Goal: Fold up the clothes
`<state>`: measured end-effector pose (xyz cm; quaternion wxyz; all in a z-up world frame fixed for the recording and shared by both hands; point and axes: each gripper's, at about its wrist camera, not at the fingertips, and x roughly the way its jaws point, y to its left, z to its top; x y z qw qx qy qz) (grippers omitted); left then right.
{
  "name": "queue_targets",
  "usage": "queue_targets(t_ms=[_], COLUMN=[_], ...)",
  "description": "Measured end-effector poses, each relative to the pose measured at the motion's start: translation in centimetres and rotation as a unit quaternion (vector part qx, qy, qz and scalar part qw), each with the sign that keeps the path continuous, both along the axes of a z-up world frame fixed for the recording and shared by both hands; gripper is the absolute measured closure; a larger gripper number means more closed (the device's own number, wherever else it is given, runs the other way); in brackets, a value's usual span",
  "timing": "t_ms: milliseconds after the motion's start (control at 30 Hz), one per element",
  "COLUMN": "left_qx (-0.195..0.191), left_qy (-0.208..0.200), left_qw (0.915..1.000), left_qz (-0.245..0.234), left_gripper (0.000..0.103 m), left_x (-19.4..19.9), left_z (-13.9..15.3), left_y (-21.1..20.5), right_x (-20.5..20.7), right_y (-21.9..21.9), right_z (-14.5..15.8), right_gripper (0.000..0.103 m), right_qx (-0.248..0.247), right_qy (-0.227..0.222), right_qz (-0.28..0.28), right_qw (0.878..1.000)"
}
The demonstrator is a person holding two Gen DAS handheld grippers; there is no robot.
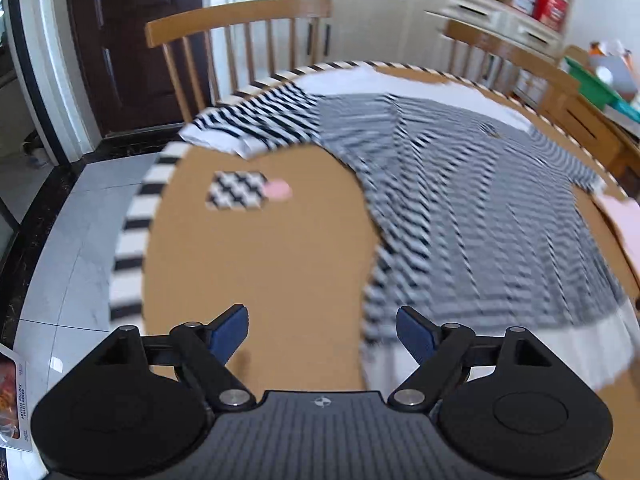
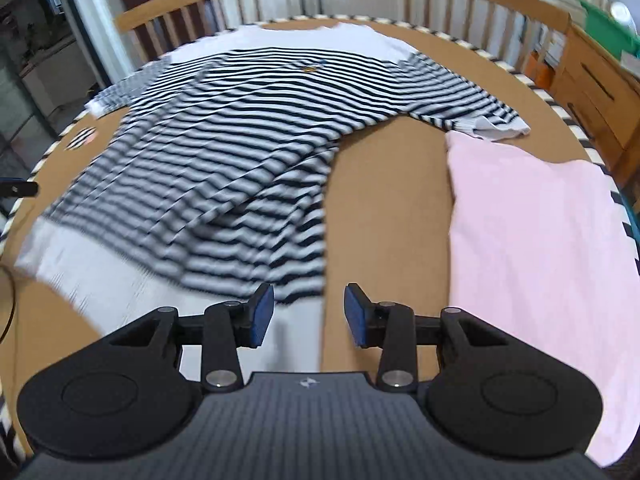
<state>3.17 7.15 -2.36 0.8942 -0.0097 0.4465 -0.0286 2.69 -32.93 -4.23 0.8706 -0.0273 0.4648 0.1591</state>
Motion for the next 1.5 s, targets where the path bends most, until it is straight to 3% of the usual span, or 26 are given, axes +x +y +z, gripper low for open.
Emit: queue_targets(t_ms=[133,267,333,367,433,500,667,767,800,867,933,967,1000,1033,1100,1167,1200,1267,1300,1433,1500], left_qx=[0.003,-0.006,-0.021,-0.031,-0.051,-0.065,-0.089,-0.103,-0.099,-0.089,-0.089,-0.097,-0.098,-0.098,-0.092,-0.084,-0.079,-0.062,-0.051,-0.015,-0.017], left_qy=[0.012,0.018,0.024,0.018,0.003,0.019,0.012,0.007,0.016,0.047,0.069,0.066,0.057,0.047,0.040,0.033,0.032,0.026,0.022,0.022,0.025], left_qw=[0.9999,0.9996,0.9988,0.9986,0.9978,0.9974,0.9958,0.9945,0.9947,0.9943,0.9925,0.9916,0.9918,0.9919,0.9922,0.9934,0.9941,0.9964,0.9974,0.9996,0.9995], left_qz=[0.003,0.022,0.037,0.039,0.044,0.025,0.020,0.018,0.020,0.033,0.048,0.055,0.060,0.065,0.075,0.070,0.067,0.053,0.045,0.012,0.007], left_gripper=[0.019,0.019,0.019,0.020,0.037,0.100,0.099,0.096,0.084,0.070,0.068,0.061,0.052,0.047,0.033,0.031,0.029,0.029,0.028,0.027,0.026], left_x=[-2.7,-2.6,-2.3,-2.2,-1.9,-1.5,-3.1,-4.1,-4.1,-3.9,-4.0,-4.1,-4.3,-4.4,-4.1,-3.8,-3.6,-3.4,-3.3,-3.3,-3.5], left_z=[-1.4,-2.7,-3.1,-3.2,-3.2,-2.7,0.6,2.6,1.9,-0.1,-1.7,-2.0,-2.1,-2.1,-2.2,-2.3,-2.4,-2.5,-2.6,-2.8,-2.8], left_y=[-1.7,-1.5,-1.1,-1.0,-1.0,-1.2,-0.8,-0.5,-0.5,-0.5,-0.4,-0.3,-0.4,-0.4,-0.6,-1.0,-1.2,-1.9,-2.3,-3.8,-3.9], right_x=[-1.7,-2.6,-2.8,-2.8,-3.1,-3.5,-5.3,-5.4,-5.4,-5.3,-5.1,-5.0,-4.9,-4.8,-4.4,-3.9,-3.6,-3.1,-3.2,-3.5,-4.1], right_y=[0.9,1.3,1.4,1.3,1.1,0.8,-3.2,-5.3,-5.9,-5.1,-3.7,-2.8,-1.9,-0.7,1.4,2.8,3.4,4.7,5.0,2.4,-0.1], right_z=[-0.2,-1.3,-2.1,-2.3,-2.1,-0.7,5.6,4.1,3.1,1.2,0.5,0.3,0.1,-0.1,-0.7,-1.4,-1.7,-2.5,-2.7,-0.8,0.8], right_gripper=[0.068,0.075,0.098,0.101,0.102,0.103,0.103,0.103,0.103,0.099,0.088,0.086,0.071,0.063,0.066,0.066,0.071,0.099,0.103,0.103,0.103], right_qx=[-0.023,-0.045,-0.051,-0.044,-0.028,-0.011,0.084,0.076,0.067,0.020,0.033,0.038,0.042,0.034,0.011,-0.007,-0.016,-0.036,-0.047,0.006,0.032], right_qy=[-0.004,-0.009,-0.004,-0.005,-0.009,-0.019,-0.039,0.006,0.022,0.024,0.020,0.013,0.005,-0.003,-0.016,-0.022,-0.024,-0.023,-0.027,-0.010,-0.011], right_qz=[0.020,0.042,0.041,0.038,0.035,0.027,-0.027,-0.082,-0.101,-0.103,-0.079,-0.063,-0.047,-0.029,0.009,0.032,0.044,0.070,0.076,0.026,-0.020], right_qw=[1.000,0.998,0.998,0.998,0.999,0.999,0.995,0.994,0.992,0.994,0.996,0.997,0.998,0.999,1.000,0.999,0.999,0.997,0.996,1.000,0.999])
